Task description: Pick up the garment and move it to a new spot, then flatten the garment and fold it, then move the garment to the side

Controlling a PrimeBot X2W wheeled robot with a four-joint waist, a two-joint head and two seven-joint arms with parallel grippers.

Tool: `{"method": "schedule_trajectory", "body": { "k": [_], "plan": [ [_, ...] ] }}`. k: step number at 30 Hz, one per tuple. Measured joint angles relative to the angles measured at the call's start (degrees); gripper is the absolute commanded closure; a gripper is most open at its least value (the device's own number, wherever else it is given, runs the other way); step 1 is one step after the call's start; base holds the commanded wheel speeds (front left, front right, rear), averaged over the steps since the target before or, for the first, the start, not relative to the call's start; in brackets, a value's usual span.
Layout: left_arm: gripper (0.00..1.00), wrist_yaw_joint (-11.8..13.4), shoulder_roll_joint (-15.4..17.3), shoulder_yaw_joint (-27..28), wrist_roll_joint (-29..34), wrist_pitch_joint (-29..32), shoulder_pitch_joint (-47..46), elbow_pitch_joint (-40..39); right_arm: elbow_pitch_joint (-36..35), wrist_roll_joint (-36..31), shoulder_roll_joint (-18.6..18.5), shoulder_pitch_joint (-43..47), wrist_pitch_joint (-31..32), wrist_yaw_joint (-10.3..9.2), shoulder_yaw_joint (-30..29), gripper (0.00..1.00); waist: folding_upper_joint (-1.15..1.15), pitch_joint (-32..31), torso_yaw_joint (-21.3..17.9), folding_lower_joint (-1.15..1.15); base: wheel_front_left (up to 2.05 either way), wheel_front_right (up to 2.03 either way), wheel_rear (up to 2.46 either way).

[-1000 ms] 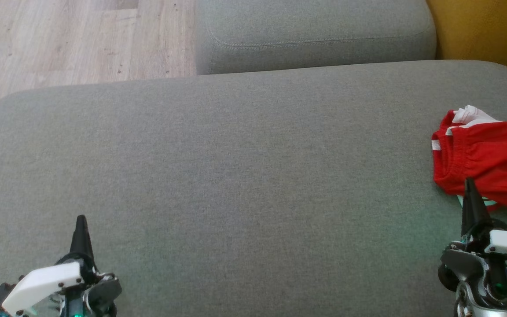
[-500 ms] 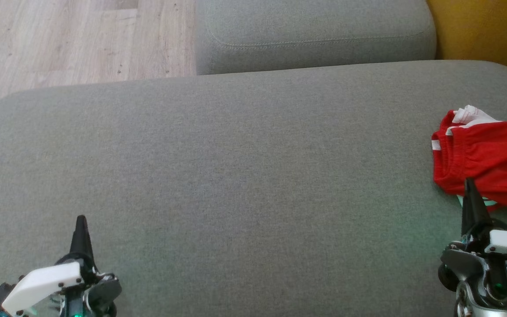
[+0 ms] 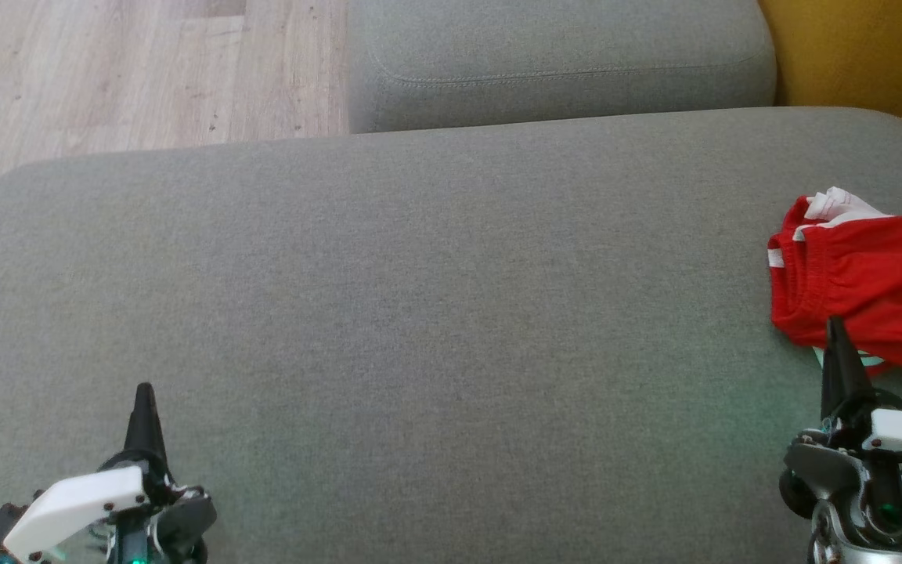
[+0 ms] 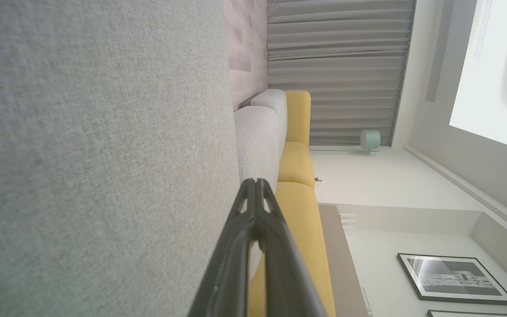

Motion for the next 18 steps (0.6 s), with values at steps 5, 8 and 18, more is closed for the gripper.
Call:
{"method": "schedule_trajectory", "body": {
  "k": [5, 8, 18],
  "plan": [
    [1.0, 0.0, 0.0, 0.0, 0.0, 0.0, 0.0, 0.0, 0.0, 0.0, 0.0, 0.0, 0.0, 0.0, 0.0, 1.0, 0.0, 0.0, 0.0, 0.0, 0.0, 0.0, 0.0],
    [1.0, 0.0, 0.0, 0.0, 0.0, 0.0, 0.0, 0.0, 0.0, 0.0, 0.0, 0.0, 0.0, 0.0, 0.0, 1.0, 0.0, 0.0, 0.0, 0.0, 0.0, 0.0, 0.0],
    [1.0, 0.0, 0.0, 0.0, 0.0, 0.0, 0.0, 0.0, 0.0, 0.0, 0.0, 0.0, 0.0, 0.0, 0.0, 1.0, 0.0, 0.0, 0.0, 0.0, 0.0, 0.0, 0.0]
  ]
}}
